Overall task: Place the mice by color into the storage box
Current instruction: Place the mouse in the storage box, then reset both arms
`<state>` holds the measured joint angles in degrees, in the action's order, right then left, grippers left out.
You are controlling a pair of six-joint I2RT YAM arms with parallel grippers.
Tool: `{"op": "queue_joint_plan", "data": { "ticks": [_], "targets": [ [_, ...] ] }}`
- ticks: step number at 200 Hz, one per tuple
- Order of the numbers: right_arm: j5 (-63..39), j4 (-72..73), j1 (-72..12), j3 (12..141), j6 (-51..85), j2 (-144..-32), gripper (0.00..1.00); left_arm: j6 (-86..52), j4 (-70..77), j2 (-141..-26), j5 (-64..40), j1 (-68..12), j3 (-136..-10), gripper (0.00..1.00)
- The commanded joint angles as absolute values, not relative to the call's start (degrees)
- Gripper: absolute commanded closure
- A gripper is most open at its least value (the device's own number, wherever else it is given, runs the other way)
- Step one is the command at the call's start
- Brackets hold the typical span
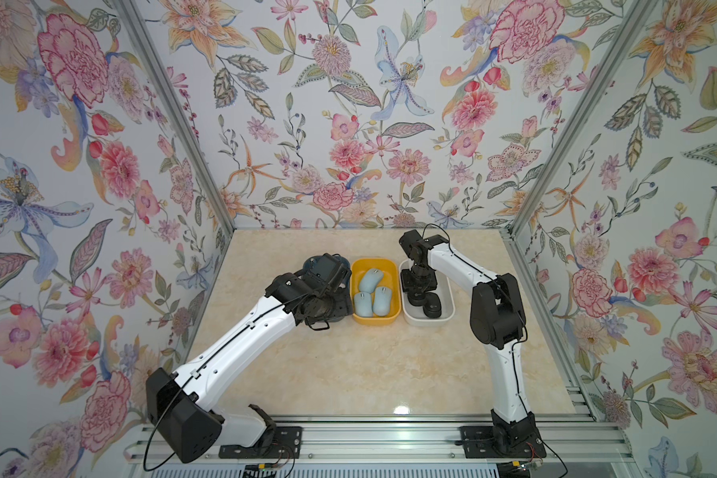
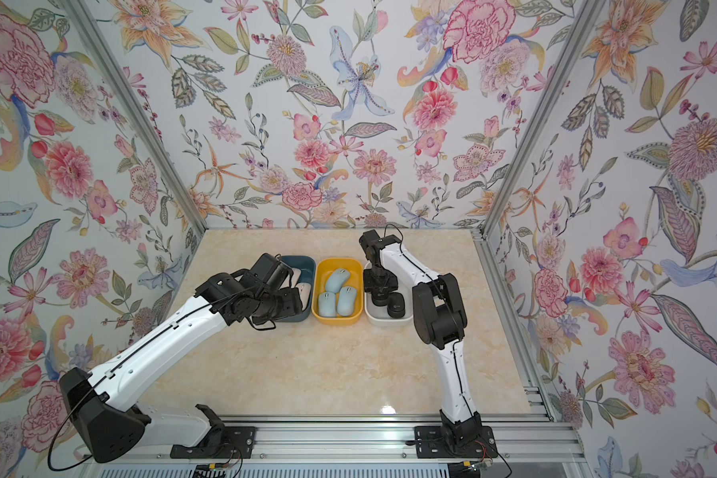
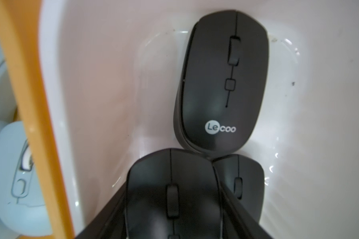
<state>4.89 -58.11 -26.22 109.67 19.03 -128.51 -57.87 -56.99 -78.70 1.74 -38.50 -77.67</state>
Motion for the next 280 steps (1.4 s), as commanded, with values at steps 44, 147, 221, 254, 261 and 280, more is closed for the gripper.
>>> {"op": "queue_joint_plan", "data": {
  "ticks": [44, 147, 221, 254, 261, 280],
  "targets": [
    [3.24, -57.57, -25.93, 108.06, 17.72, -130.32, 0.28, -57.57, -58.78, -79.28, 1.78, -37.65, -79.28, 0.22],
    [4.88, -59.52, -25.09, 110.45, 17.81, -119.86, 0.29, -56.34, -58.8, -77.73, 3.16, -37.53, -79.23, 0.22],
    [8.53, -53.89, -25.14, 108.89, 14.31, -102.02, 0.25, -50.68, -58.93, -73.99, 5.37, -33.44, -79.16, 0.19],
    [9.32, -48.81, -25.05, 101.02, 12.54, -93.05, 0.2, -46.27, -59.59, -74.44, 10.37, -30.72, -77.88, 0.11],
    [9.97, -48.09, -25.05, 99.25, 12.35, -91.62, 0.19, -45.09, -59.6, -74.36, 11.33, -30.11, -77.89, 0.11],
    [11.6, -44.78, -25.05, 94.34, 11.94, -87.37, 0.14, -41.66, -58.83, -73.89, 13.46, -27.92, -77.21, 0.1]
  ]
}}
